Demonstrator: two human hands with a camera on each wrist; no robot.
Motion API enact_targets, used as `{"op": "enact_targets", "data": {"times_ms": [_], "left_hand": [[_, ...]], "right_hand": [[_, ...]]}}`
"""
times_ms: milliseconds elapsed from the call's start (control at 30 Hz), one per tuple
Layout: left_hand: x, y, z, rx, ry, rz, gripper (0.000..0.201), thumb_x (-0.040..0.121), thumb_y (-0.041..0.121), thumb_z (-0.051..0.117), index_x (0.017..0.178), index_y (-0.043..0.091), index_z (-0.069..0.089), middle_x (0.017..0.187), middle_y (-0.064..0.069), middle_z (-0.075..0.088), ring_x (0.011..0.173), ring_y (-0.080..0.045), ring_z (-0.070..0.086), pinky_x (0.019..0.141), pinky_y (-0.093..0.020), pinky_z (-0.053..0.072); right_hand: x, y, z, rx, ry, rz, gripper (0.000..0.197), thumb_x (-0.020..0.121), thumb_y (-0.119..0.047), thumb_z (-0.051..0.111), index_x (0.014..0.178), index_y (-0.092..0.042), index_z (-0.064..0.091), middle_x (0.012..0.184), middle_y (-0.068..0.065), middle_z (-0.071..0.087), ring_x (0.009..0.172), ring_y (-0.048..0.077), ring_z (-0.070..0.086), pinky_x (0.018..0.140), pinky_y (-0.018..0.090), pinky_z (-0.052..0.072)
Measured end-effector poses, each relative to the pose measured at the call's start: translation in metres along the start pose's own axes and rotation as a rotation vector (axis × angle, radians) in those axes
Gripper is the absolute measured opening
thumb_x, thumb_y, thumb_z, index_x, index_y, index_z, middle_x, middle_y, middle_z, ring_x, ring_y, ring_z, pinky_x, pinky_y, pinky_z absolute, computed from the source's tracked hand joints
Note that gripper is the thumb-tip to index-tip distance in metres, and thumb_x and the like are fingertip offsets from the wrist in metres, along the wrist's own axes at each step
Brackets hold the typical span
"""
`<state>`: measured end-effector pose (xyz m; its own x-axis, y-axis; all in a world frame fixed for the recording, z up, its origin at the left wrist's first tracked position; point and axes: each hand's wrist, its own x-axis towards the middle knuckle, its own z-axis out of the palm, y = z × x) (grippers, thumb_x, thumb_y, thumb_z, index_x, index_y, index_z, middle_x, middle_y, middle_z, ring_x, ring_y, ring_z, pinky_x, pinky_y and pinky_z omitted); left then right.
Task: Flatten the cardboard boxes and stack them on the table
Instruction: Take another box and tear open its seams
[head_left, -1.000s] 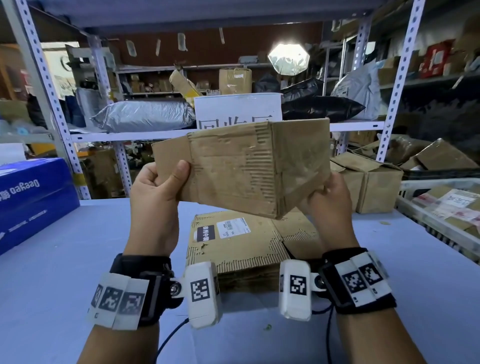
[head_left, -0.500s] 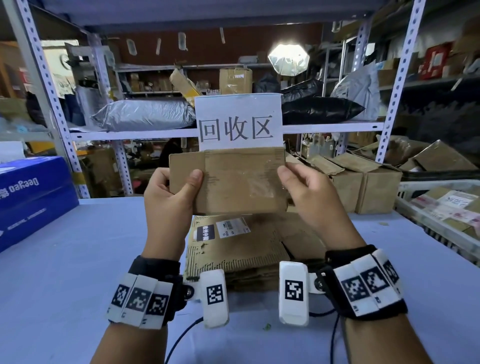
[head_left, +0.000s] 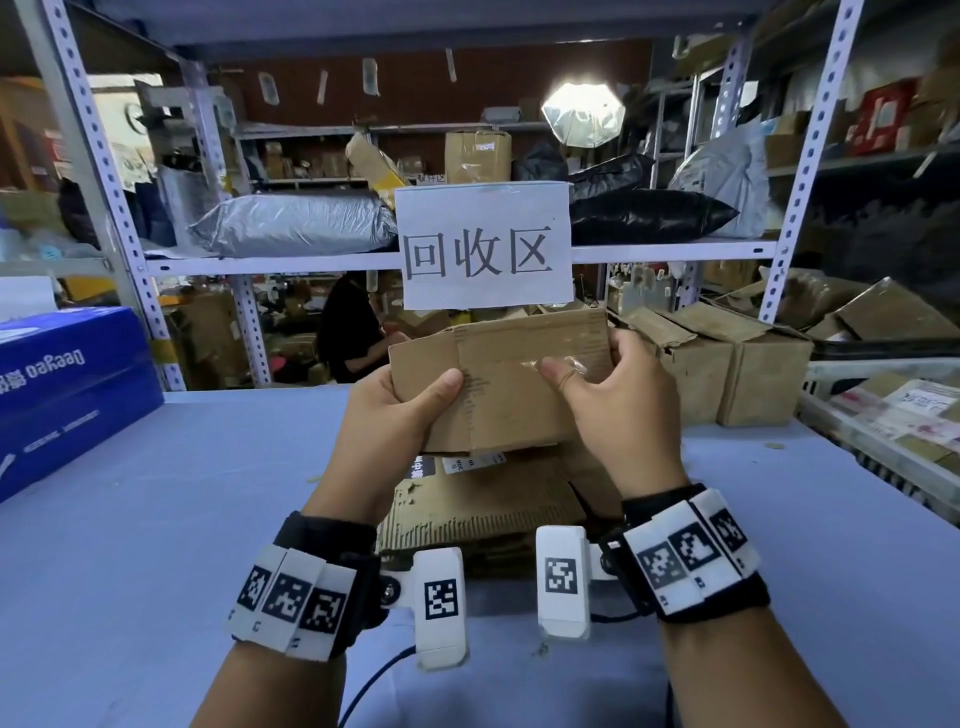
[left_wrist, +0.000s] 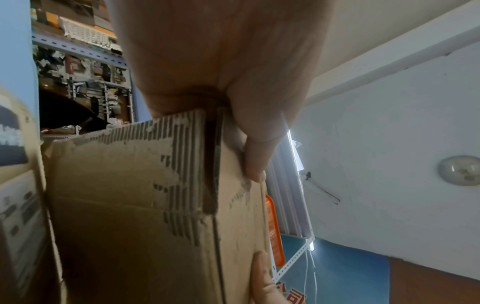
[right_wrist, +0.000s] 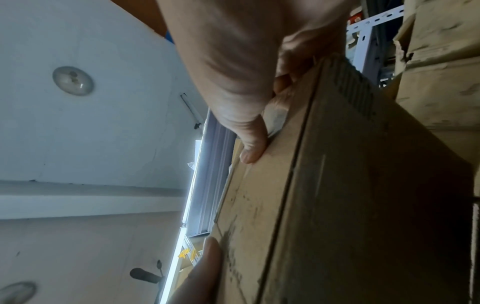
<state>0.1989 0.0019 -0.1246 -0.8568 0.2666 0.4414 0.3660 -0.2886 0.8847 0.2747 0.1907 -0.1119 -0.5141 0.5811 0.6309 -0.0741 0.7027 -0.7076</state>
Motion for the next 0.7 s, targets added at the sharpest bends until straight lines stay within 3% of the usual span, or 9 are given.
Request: {"op": "enact_targets", "data": {"times_ms": [200,267,333,367,433,467,533,600,700], "left_hand": [[0.0,0.0,0.004,-0.016,-0.005,0.007,0.02,0.092,0.019,0.074,0.109,0.009,0.071,0.099,-0.003,0.079,0.091,-0.017,0.076,0.069,-0.023,0.059],[0.002,0.003,0.002,0.0,-0.016,0.024,0.02,0.092,0.021,0.074,0.109,0.011,0.072,0.101,-0.002,0.079,0.092,-0.017,0.076,0.07,-0.023,0.059],[0.003,0.005,0.003,0.002,-0.032,0.023,0.023,0.091,0.023,0.075,0.11,0.011,0.072,0.102,-0.002,0.079,0.094,-0.018,0.076,0.071,-0.023,0.059],[0.003,0.005,0.005,0.003,-0.046,0.021,0.025,0.091,0.023,0.075,0.111,0.01,0.072,0.103,-0.003,0.079,0.095,-0.019,0.076,0.071,-0.024,0.059],[0.001,0.004,0.008,0.012,-0.073,0.022,0.025,0.091,0.024,0.075,0.112,0.01,0.071,0.103,-0.003,0.079,0.096,-0.02,0.076,0.073,-0.029,0.061],[0.0,0.004,0.009,0.021,-0.079,0.022,0.024,0.091,0.024,0.075,0.111,0.011,0.072,0.102,-0.004,0.079,0.096,-0.023,0.076,0.076,-0.036,0.062],[-0.002,0.005,0.008,0.041,-0.087,0.029,0.027,0.089,0.03,0.077,0.11,0.013,0.072,0.102,-0.005,0.079,0.097,-0.028,0.076,0.081,-0.046,0.061],[-0.003,0.007,0.007,0.049,-0.106,0.052,0.032,0.084,0.034,0.078,0.109,0.014,0.073,0.104,-0.004,0.079,0.099,-0.025,0.076,0.081,-0.039,0.062],[-0.005,0.01,0.008,0.037,-0.13,0.086,0.027,0.083,0.031,0.077,0.106,0.016,0.074,0.103,-0.002,0.079,0.097,-0.019,0.076,0.075,-0.027,0.061]], "right_hand": [[0.003,0.004,-0.006,-0.113,0.112,-0.076,0.03,0.096,-0.041,0.061,0.109,-0.015,0.067,0.081,-0.002,0.067,0.074,0.021,0.06,0.061,0.029,0.039],[0.002,0.006,-0.007,-0.115,0.108,-0.072,0.033,0.099,-0.043,0.056,0.111,-0.015,0.067,0.078,-0.005,0.062,0.072,0.02,0.057,0.06,0.029,0.035],[0.001,0.007,-0.005,-0.075,0.022,-0.041,0.05,0.095,-0.056,0.053,0.123,-0.016,0.06,0.095,-0.005,0.066,0.087,0.021,0.063,0.068,0.032,0.044],[0.0,0.006,-0.004,-0.043,-0.041,-0.012,0.067,0.088,-0.066,0.055,0.131,-0.016,0.053,0.109,-0.003,0.066,0.102,0.022,0.063,0.079,0.036,0.05],[-0.002,0.004,0.0,0.035,-0.108,0.038,0.1,0.069,-0.078,0.066,0.142,-0.015,0.038,0.135,0.0,0.056,0.123,0.019,0.054,0.1,0.04,0.048],[-0.003,0.003,0.002,0.059,-0.102,0.047,0.106,0.064,-0.077,0.071,0.143,-0.016,0.036,0.139,-0.001,0.052,0.125,0.016,0.051,0.102,0.037,0.046],[-0.004,0.004,0.003,0.102,-0.061,0.063,0.099,0.063,-0.071,0.077,0.138,-0.018,0.041,0.128,-0.006,0.055,0.115,0.011,0.053,0.092,0.029,0.045],[-0.003,0.006,0.003,0.133,-0.014,0.081,0.083,0.07,-0.063,0.078,0.133,-0.019,0.047,0.114,-0.01,0.059,0.107,0.013,0.059,0.085,0.028,0.046],[-0.003,0.005,0.002,0.147,0.055,0.065,0.066,0.078,-0.052,0.077,0.128,-0.017,0.051,0.108,-0.01,0.062,0.101,0.016,0.063,0.085,0.032,0.05]]}}
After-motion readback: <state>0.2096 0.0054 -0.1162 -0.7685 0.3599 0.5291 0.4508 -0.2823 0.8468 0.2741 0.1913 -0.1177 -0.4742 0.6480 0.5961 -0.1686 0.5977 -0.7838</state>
